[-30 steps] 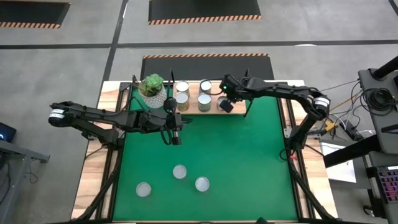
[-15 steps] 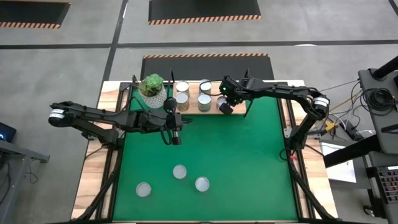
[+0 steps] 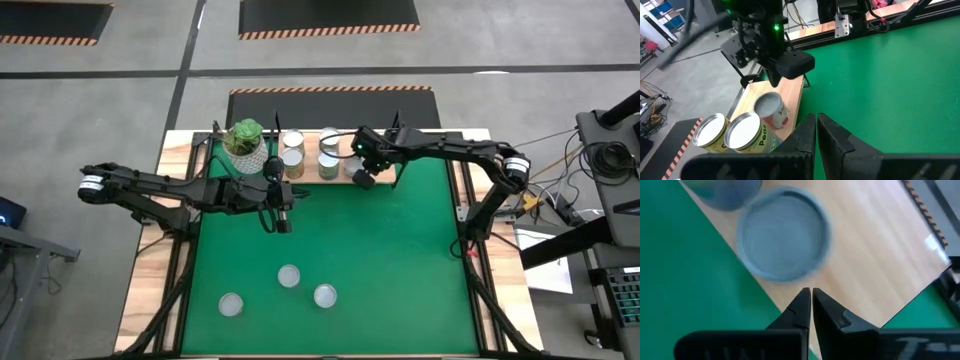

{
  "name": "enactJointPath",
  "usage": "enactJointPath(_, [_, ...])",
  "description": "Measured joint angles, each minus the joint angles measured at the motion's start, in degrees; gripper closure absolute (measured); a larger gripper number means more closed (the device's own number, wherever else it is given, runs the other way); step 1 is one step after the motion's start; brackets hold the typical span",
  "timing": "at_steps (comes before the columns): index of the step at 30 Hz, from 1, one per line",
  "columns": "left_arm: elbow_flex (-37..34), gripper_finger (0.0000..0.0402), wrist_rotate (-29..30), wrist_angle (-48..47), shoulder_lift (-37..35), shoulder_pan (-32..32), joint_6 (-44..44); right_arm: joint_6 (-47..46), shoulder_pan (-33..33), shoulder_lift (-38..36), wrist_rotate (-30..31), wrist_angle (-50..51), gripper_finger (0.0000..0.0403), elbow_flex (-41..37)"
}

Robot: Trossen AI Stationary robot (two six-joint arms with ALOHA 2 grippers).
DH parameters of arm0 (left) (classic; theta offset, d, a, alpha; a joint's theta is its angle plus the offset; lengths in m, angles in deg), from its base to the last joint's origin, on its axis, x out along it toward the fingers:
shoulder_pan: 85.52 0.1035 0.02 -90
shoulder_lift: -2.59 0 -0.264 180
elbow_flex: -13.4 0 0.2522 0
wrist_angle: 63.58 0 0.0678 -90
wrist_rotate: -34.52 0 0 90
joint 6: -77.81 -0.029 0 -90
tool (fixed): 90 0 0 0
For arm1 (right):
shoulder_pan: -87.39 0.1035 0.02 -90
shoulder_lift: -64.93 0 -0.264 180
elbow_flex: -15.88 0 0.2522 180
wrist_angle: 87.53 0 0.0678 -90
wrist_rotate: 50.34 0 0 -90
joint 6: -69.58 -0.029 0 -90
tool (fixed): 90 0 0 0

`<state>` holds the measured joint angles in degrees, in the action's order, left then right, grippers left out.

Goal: Pick and place cans onto a shelf
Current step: Put the canned meatballs on the shelf

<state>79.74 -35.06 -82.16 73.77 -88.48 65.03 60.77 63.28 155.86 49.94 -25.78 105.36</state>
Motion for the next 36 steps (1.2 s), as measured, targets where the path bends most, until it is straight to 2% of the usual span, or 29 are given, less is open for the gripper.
enactJointPath(5, [0.00, 0.0402, 0.00, 0.00, 0.00, 0.00, 0.00, 0.80, -0.01, -0.08, 0.20, -0.38, 0.0394, 1.66])
enactJointPath(12, [0.00, 0.0402, 0.00, 0.00, 0.00, 0.00, 0.00, 1.69, -0.01, 0.12, 0.16, -7.58, 0.0394, 1.47])
enactJointPath(26, [0.00, 0.0402, 0.00, 0.01, 0.00, 0.00, 0.00, 1.90, 0.87, 0.25, -0.28, -20.88, 0.0394, -5.73])
enactJointPath(32, [0.00, 0.0402, 0.00, 0.01, 0.00, 0.00, 0.00, 1.95, 0.87, 0.25, -0.20, -23.59, 0.0394, -9.17])
enactJointPath(36, [0.00, 0.0402, 0.00, 0.02, 0.00, 0.00, 0.00, 1.99, 0.87, 0.10, 0.01, -22.01, 0.0394, -9.72])
